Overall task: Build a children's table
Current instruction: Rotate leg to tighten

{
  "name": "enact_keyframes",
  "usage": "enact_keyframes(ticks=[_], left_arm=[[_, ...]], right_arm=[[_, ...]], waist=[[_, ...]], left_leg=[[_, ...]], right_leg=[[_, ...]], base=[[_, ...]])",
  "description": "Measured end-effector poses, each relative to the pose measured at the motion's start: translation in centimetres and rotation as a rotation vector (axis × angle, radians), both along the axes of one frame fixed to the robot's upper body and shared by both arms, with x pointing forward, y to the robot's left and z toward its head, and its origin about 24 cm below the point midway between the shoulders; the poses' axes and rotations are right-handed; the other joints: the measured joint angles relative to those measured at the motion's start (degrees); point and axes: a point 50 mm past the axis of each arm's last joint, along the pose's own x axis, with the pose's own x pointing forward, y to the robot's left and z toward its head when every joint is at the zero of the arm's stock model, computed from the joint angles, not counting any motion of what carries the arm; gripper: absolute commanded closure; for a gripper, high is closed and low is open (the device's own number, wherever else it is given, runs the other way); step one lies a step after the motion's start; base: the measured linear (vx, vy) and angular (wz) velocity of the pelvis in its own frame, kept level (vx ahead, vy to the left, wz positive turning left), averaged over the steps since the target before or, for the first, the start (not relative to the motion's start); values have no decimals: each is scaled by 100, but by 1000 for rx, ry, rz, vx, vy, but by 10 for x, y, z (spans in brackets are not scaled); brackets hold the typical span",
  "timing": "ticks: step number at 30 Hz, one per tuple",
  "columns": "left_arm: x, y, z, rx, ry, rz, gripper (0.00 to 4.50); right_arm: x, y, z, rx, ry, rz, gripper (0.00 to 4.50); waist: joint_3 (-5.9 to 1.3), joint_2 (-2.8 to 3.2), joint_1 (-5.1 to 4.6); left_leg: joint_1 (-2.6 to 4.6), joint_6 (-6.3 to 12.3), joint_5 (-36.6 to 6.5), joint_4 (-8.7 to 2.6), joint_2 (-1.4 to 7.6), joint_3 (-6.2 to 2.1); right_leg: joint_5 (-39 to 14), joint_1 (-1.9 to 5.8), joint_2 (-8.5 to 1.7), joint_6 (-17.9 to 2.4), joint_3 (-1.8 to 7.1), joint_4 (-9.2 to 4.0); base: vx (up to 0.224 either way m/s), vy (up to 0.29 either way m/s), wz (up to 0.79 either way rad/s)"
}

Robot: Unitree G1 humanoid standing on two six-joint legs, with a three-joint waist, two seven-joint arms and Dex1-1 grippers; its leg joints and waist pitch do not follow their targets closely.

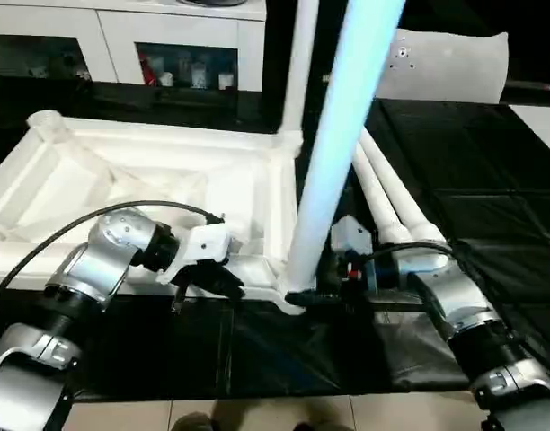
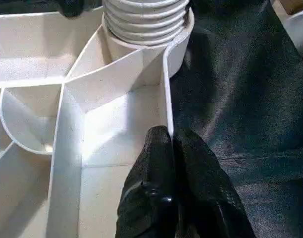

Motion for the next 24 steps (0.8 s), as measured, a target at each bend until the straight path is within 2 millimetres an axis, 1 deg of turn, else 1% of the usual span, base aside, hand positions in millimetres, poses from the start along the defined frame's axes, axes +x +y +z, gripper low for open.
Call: enact_keyframes(ticks=[1, 3, 5, 9, 13, 17, 19, 21, 23, 24], left_arm=[[0, -1, 0, 3, -2, -7, 450], [1, -2, 0, 1, -4, -13, 450], [1, -2, 0, 2, -3, -17, 450], [2, -1, -1, 1, -2, -22, 450], [2, -1, -1, 1, -2, -25, 450], [2, -1, -1, -2, 6, -20, 450], [0, 1, -3, -24, 22, 21, 450], [-3, 2, -6, -54, 36, 73, 450], [-4, 3, -9, -86, 33, 169, 450], [-4, 4, -11, -104, 24, 236, 450]], right_arm=[[0, 0, 0, 0, 0, 8, 79], [-1, 1, -1, -2, 5, 21, 96], [-1, 2, -2, 0, 6, 28, 124], [-2, 3, -3, 4, 11, 36, 157], [-2, 3, -3, 7, 18, 35, 174], [-4, 3, -5, 20, 48, 23, 176], [-8, 5, -8, 66, 82, -23, 177], [-11, 6, -12, 98, 99, -83, 177], [-11, 10, -16, 127, 108, -183, 177], [-11, 13, -19, 156, 113, -268, 178]], waist=[[0, 0, 23], [-1, -1, 55], [0, -1, 56], [0, 0, 56], [-1, 0, 57], [-1, 1, 62], [-3, 5, 68], [-3, 6, 50], [-5, 9, 27], [-4, 10, 16]], left_leg=[[1, 0, 0, 0, 0, 0], [1, 0, 0, 0, 1, 0], [0, 0, 0, 1, 1, 0], [2, 0, 0, 1, 1, 0], [3, -1, 1, 1, 1, 0], [4, -1, 1, 1, 1, 0], [5, -1, 0, 1, 2, 0], [11, -4, 1, 1, 2, 0], [19, -39, -12, 1, 2, 0], [21, -44, -10, 3, 2, 0]], right_leg=[[0, 0, 0, 0, 0, 1], [0, 0, 0, 0, 0, 1], [0, 0, 0, 0, 0, 1], [0, 0, 0, 0, -1, 5], [0, 0, 0, 0, -2, 7], [0, 0, 0, 0, -2, 7], [0, 2, 0, 0, -1, 6], [1, 5, 0, -2, -1, 9], [8, 13, -1, -13, 0, 13], [10, 24, -1, -16, 0, 19]], base=[[0, 0, 0], [0, 0, 0], [0, 0, 0], [0, 0, 0], [0, 0, 0], [0, 0, 0], [0, 0, 0], [0, 0, 0], [0, 0, 0], [0, 0, 0]])
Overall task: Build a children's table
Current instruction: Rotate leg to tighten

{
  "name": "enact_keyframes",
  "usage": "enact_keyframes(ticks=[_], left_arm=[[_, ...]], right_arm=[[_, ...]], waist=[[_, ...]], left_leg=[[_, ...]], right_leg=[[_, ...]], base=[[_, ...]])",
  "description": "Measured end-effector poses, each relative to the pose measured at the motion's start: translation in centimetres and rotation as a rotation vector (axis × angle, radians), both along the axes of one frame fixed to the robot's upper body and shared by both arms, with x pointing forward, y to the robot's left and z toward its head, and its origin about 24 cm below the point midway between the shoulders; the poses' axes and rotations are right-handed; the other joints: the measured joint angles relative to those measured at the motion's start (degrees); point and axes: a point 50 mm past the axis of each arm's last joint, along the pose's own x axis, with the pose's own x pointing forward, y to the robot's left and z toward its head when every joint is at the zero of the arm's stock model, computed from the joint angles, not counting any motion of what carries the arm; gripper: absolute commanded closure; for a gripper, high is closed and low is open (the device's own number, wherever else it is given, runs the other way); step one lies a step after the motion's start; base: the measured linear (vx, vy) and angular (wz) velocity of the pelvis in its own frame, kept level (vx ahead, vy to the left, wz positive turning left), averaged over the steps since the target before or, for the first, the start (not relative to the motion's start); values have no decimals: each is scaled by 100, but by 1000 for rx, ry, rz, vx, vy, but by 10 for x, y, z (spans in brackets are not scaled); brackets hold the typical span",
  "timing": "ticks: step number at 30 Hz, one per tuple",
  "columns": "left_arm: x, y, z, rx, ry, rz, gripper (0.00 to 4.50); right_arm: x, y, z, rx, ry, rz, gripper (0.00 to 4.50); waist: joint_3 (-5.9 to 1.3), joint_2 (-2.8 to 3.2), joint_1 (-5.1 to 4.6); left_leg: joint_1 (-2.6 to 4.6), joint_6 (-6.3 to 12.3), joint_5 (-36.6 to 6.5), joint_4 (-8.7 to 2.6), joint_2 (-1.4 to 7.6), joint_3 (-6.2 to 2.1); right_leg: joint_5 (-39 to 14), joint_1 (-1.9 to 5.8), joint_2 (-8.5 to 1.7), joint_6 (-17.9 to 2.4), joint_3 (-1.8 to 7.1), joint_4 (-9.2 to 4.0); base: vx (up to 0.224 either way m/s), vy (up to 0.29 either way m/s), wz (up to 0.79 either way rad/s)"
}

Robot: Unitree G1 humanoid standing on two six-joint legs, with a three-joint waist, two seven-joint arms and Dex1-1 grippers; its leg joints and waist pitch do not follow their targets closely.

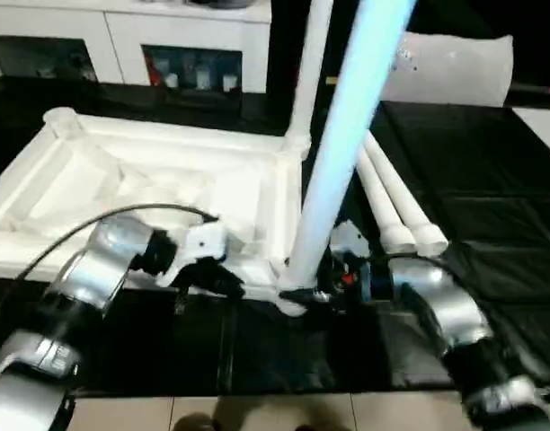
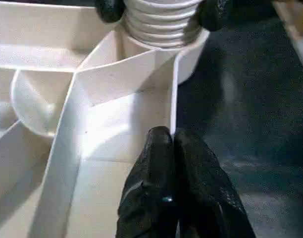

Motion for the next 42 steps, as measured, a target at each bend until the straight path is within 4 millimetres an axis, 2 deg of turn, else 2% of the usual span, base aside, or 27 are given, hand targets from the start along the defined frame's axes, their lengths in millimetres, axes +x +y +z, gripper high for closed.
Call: enact_keyframes(ticks=[2, 3, 6, 9, 13, 14, 16, 18, 19, 22, 25, 32, 38, 42], left_arm=[[0, -2, -2, -13, -5, 67, 450], [-2, -6, -5, -36, -16, 139, 450], [-4, -21, -10, -85, -30, 276, 450], [-2, -40, -12, -96, -53, 387, 450], [3, -59, -13, -104, -65, 496, 450], [4, -63, -13, -105, -69, 512, 450], [5, -69, -13, -107, -67, 529, 450], [6, -70, -12, -104, -78, 538, 450], [6, -70, -11, -103, -81, 540, 450], [7, -71, -10, -99, -90, 526, 450], [7, -69, -8, -84, -105, 496, 450], [7, -48, -5, -50, -135, 390, 450], [4, -17, -1, 0, -138, 193, 450], [3, -7, 4, 40, -118, 78, 450]], right_arm=[[2, 3, -2, 13, 2, -100, 178], [5, 6, -5, 29, 11, -208, 178], [12, 11, -6, 46, 20, -426, 178], [20, 17, -7, 45, 28, -613, 178], [34, 24, -4, 7, 25, -759, 178], [36, 24, -3, 5, 28, -787, 143], [38, 23, -3, 11, 29, -819, 108], [38, 24, -2, 31, 33, -823, 102], [38, 24, -1, 37, 34, -825, 74], [37, 23, 0, 50, 24, -818, 58], [34, 17, -1, 52, 6, -781, 13], [23, -6, -1, 10, -59, -565, 3], [20, -30, 5, -45, -95, -354, 3], [17, -31, 12, -71, -108, -177, 3]], waist=[[0, 6, -77], [-1, 8, -157], [-4, 2, -295], [-7, 8, -312], [-15, 21, -311], [-15, 21, -305], [-16, 23, -294], [-17, 25, -297], [-17, 25, -298], [-17, 24, -292], [-16, 26, -286], [-11, 21, -316], [-8, 15, -274], [-7, 11, -254]], left_leg=[[6, -2, 0, 1, -1, 0], [9, -4, 1, 0, -1, 0], [12, -5, 3, 2, -3, 0], [11, -4, 3, 3, -5, 0], [7, -2, 4, 3, -9, 0], [6, -2, 4, 3, -10, 0], [0, 8, 10, 3, -11, 0], [-3, 9, 11, 3, -11, 0], [-9, 9, 11, 3, -11, 0], [-9, 8, 10, -2, -10, -1], [-10, 9, 10, -7, -9, -1], [-17, 10, 9, -12, -2, -2], [-13, 10, 10, -8, 0, -4], [-16, 13, 8, -4, -2, -4]], right_leg=[[-2, 6, 0, 5, 2, -9], [-7, 7, 0, 14, 3, -15], [-6, 6, -1, 14, 5, -31], [-6, 3, -1, 14, 8, -30], [-6, 3, -1, 17, 11, -33], [-6, -1, -2, 17, 12, -35], [-2, 0, -2, 23, 13, -36], [3, 0, -2, 27, 14, -35], [18, 0, -2, 38, 13, -36], [32, -4, -2, 24, 12, -35], [31, -10, -2, 26, 9, -37], [30, -22, 5, 26, 4, -39], [29, -23, 5, 25, 1, -39], [29, -21, 2, 25, 0, -40]], base=[[0, 0, 0], [0, 0, 0], [0, 0, 0], [0, 0, 0], [0, 0, 0], [0, 0, 0], [0, 0, 0], [0, 0, 0], [0, 0, 0], [0, 0, 0], [0, 0, 0], [0, 0, 0], [0, 0, 0], [0, 0, 0]])
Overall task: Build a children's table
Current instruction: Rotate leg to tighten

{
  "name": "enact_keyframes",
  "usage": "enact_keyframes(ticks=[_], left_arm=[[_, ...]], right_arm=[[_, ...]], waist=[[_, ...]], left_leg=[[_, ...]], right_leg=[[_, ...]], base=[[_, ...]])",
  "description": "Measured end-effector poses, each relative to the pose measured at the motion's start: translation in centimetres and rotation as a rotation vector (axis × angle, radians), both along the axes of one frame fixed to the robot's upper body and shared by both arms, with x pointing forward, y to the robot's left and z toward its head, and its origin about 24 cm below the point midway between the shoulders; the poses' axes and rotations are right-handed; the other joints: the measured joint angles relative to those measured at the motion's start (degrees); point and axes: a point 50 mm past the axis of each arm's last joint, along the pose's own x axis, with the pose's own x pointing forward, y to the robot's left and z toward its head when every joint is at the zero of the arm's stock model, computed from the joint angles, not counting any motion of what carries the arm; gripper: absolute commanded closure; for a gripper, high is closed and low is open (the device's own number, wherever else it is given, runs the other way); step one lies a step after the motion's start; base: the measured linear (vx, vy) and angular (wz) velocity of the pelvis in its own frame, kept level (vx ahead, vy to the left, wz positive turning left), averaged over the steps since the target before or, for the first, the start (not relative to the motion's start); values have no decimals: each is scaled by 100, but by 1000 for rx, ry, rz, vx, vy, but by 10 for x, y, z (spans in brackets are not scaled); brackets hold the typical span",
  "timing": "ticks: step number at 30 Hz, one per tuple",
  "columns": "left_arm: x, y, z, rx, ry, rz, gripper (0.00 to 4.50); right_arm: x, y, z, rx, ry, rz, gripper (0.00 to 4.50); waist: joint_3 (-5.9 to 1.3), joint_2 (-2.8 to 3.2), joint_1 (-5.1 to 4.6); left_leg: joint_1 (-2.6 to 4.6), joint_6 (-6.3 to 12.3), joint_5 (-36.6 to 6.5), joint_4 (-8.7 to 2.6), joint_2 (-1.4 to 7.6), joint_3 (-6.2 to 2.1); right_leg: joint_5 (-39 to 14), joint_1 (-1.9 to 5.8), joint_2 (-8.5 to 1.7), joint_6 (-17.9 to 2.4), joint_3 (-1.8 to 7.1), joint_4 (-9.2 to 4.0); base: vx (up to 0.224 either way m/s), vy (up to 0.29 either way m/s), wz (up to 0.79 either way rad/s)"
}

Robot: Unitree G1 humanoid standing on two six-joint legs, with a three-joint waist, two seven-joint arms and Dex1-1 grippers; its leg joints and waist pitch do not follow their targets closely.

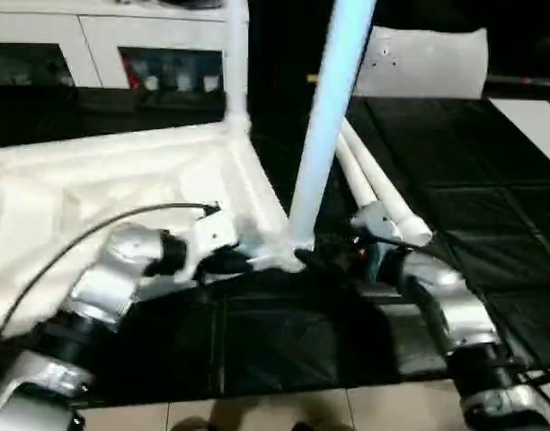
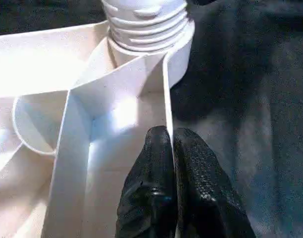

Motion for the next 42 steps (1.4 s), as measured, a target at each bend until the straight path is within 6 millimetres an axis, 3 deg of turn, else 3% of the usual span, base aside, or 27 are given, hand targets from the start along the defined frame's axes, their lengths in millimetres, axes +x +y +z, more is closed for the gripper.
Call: enact_keyframes(ticks=[6, 9, 12, 19, 24, 34, 38, 42], left_arm=[[0, 7, 3, 30, 49, -122, 450], [1, 7, 6, 69, 69, -212, 450], [3, 5, 7, 87, 74, -269, 450], [7, 3, 8, 97, 80, -322, 450], [9, 3, 8, 101, 81, -340, 450], [9, 8, 6, 74, 103, -309, 450], [4, 13, 0, 2, 122, -175, 450], [-1, 12, -6, -57, 100, 50, 450]], right_arm=[[-3, 1, 6, -52, 0, 195, 30], [-2, 8, 12, -73, -13, 301, 68], [-2, 13, 12, -85, -4, 376, 79], [-4, 17, 11, -114, -3, 453, 160], [-4, 17, 11, -117, -2, 477, 184], [-3, 22, 10, -90, 21, 470, 188], [-6, 27, 2, 9, 66, 337, 188], [-3, 38, -7, 98, 94, 75, 190]], waist=[[3, -5, 60], [5, -7, 133], [6, -9, 188], [6, -10, 294], [6, -10, 296], [5, -9, 289], [5, -8, 258], [4, -5, 85]], left_leg=[[-2, 32, 18, 3, 0, 0], [0, 31, 18, 3, 2, 1], [-3, 32, 18, 7, 0, 3], [-3, 31, 17, 8, 1, 4], [-2, 29, 16, 9, 1, 4], [5, 9, 5, 8, 3, 4], [15, 1, 7, 9, 4, 5], [24, -5, 10, 7, 3, 5]], right_leg=[[-1, -1, -1, -1, -1, 6], [0, 0, -1, -2, -4, 8], [0, 2, -5, -2, -4, 7], [0, 1, -6, -3, -7, 10], [0, 2, -7, -3, -6, 10], [0, 2, -7, -3, -6, 19], [3, 4, -7, -12, -5, 31], [-2, 21, -6, -2, -1, 25]], base=[[0, 0, 0], [0, 0, 0], [0, 0, 0], [0, 0, 0], [0, 0, 0], [0, 0, 0], [0, 0, 0], [0, 0, 0]])
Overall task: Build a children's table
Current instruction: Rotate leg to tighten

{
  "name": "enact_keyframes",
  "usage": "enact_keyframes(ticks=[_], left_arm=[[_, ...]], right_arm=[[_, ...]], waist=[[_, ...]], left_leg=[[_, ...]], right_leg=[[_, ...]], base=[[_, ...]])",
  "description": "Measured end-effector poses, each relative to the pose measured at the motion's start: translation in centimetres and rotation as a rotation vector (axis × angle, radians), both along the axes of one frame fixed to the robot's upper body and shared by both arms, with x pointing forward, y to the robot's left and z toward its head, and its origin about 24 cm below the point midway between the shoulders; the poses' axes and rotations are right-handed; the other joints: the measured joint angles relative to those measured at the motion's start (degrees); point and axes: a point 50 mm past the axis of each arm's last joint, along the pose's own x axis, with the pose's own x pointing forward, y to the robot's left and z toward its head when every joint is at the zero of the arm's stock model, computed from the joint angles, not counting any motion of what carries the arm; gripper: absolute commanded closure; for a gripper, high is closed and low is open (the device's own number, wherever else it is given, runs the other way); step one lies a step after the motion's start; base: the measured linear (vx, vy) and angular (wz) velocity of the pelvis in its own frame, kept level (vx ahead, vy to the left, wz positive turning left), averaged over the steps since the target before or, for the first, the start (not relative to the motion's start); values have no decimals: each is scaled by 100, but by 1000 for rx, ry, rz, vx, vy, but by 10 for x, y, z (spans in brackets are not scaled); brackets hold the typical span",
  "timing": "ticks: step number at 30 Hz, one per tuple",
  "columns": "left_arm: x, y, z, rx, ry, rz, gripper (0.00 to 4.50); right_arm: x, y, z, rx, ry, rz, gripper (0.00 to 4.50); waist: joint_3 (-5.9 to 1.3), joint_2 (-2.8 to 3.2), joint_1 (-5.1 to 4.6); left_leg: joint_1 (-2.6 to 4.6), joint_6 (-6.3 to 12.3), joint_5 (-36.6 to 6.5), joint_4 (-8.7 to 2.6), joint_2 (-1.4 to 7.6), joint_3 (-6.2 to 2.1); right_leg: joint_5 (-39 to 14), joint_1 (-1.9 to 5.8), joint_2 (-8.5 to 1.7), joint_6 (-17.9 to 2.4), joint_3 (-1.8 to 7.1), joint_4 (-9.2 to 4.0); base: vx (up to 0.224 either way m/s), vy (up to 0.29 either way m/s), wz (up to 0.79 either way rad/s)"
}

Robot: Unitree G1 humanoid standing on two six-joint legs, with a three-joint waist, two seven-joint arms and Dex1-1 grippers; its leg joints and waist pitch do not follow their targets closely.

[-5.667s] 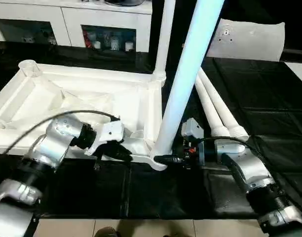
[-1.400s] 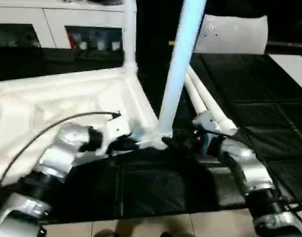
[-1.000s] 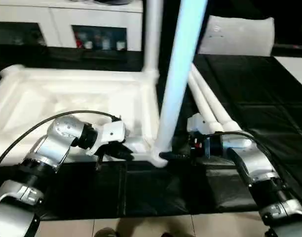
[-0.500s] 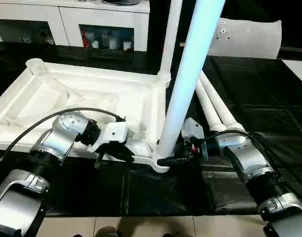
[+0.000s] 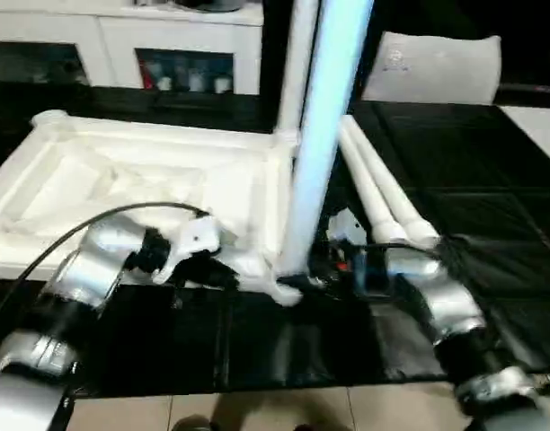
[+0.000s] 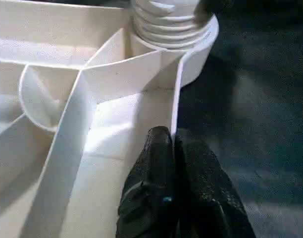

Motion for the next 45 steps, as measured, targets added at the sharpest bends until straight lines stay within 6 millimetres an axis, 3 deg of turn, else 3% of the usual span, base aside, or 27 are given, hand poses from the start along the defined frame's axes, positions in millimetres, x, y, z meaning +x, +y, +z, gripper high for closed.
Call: enact_keyframes(ticks=[4, 9, 13, 15, 17, 23, 30, 33, 39, 45], left_arm=[[-2, -21, -7, -72, -10, 175, 450], [2, -51, -10, -89, -52, 380, 450], [10, -68, -8, -86, -69, 443, 450], [11, -71, -7, -82, -76, 440, 450], [12, -71, -6, -77, -83, 438, 450], [13, -62, -1, -65, -105, 383, 450], [8, -34, 2, -45, -128, 209, 450], [3, -24, 2, -33, -107, 104, 450], [0, -13, 4, -5, -64, -73, 450], [1, -5, 8, 46, -37, -214, 450]], right_arm=[[10, 4, -2, 32, 29, -273, 191], [25, 21, 0, 68, 78, -609, 194], [34, 24, 3, 47, 79, -727, 194], [35, 23, 4, 46, 72, -746, 141], [35, 23, 5, 40, 59, -743, 125], [28, 18, 5, 35, 3, -643, 69], [16, -8, 2, -10, -63, -395, 9], [15, -25, 13, -49, -138, -301, 3], [5, -36, 15, -136, -156, -21, 3], [-5, -32, 13, -164, -127, 199, 3]], waist=[[-2, -4, -150], [-6, 4, -148], [-5, 6, -137], [-5, 5, -119], [-4, 3, -121], [-4, 4, -128], [-2, 5, -115], [-2, 4, -53], [0, 0, 6], [0, -1, 47]], left_leg=[[-2, 0, 0, 6, -3, 0], [4, 0, 0, 6, -6, -3], [-9, 1, 1, 7, -13, -3], [-18, 11, 7, 7, -13, -3], [-21, 13, 8, 7, -13, -3], [-31, 12, 7, -6, -10, -3], [-107, 56, 36, -7, -6, -2], [-113, 58, 37, 1, -6, -2], [-111, 63, 33, 20, -7, -2], [-111, 64, 33, 35, -4, -3]], right_leg=[[-1, -4, 0, 2, 2, -22], [-3, -11, 0, 5, 4, -23], [-2, -26, -1, 9, 11, -29], [5, -28, -1, 12, 12, -27], [18, -28, -1, 25, 13, -26], [34, -37, 0, 18, 10, -27], [36, -113, 4, 11, 5, -14], [36, -110, 1, 10, 4, -17], [41, -99, -2, 4, 4, -14], [42, -98, -2, 2, 3, 1]], base=[[0, 0, 0], [0, 0, 0], [0, 0, 0], [0, 0, 0], [0, 0, 0], [0, 0, 0], [0, 0, 0], [0, 0, 0], [0, 0, 0], [0, 0, 0]])
